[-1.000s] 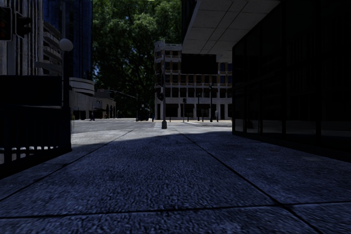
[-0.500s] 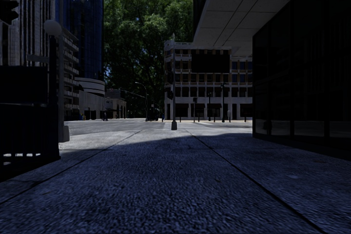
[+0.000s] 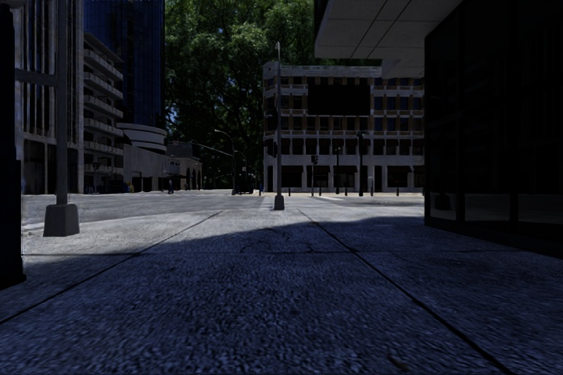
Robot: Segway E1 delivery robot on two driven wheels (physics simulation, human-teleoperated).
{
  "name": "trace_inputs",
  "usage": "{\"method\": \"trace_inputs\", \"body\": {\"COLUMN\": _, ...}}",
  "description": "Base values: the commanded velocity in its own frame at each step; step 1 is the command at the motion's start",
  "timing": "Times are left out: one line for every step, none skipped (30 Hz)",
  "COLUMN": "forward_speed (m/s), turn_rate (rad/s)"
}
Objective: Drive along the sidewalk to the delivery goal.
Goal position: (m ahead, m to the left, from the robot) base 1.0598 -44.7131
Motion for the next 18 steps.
{"method": "trace_inputs", "body": {"forward_speed": 2.0, "turn_rate": 0.0}}
{"method": "trace_inputs", "body": {"forward_speed": 2.0, "turn_rate": 0.0}}
{"method": "trace_inputs", "body": {"forward_speed": 2.0, "turn_rate": 0.0}}
{"method": "trace_inputs", "body": {"forward_speed": 2.0, "turn_rate": 0.0}}
{"method": "trace_inputs", "body": {"forward_speed": 2.0, "turn_rate": 0.0}}
{"method": "trace_inputs", "body": {"forward_speed": 2.0, "turn_rate": 0.0}}
{"method": "trace_inputs", "body": {"forward_speed": 2.0, "turn_rate": 0.0}}
{"method": "trace_inputs", "body": {"forward_speed": 2.0, "turn_rate": 0.0}}
{"method": "trace_inputs", "body": {"forward_speed": 2.0, "turn_rate": 0.0}}
{"method": "trace_inputs", "body": {"forward_speed": 2.0, "turn_rate": 0.0}}
{"method": "trace_inputs", "body": {"forward_speed": 2.0, "turn_rate": 0.0}}
{"method": "trace_inputs", "body": {"forward_speed": 2.0, "turn_rate": 0.0}}
{"method": "trace_inputs", "body": {"forward_speed": 2.0, "turn_rate": 0.0}}
{"method": "trace_inputs", "body": {"forward_speed": 2.0, "turn_rate": 0.0}}
{"method": "trace_inputs", "body": {"forward_speed": 2.0, "turn_rate": 0.0}}
{"method": "trace_inputs", "body": {"forward_speed": 2.0, "turn_rate": 0.0}}
{"method": "trace_inputs", "body": {"forward_speed": 2.0, "turn_rate": 0.0}}
{"method": "trace_inputs", "body": {"forward_speed": 2.0, "turn_rate": 0.0}}
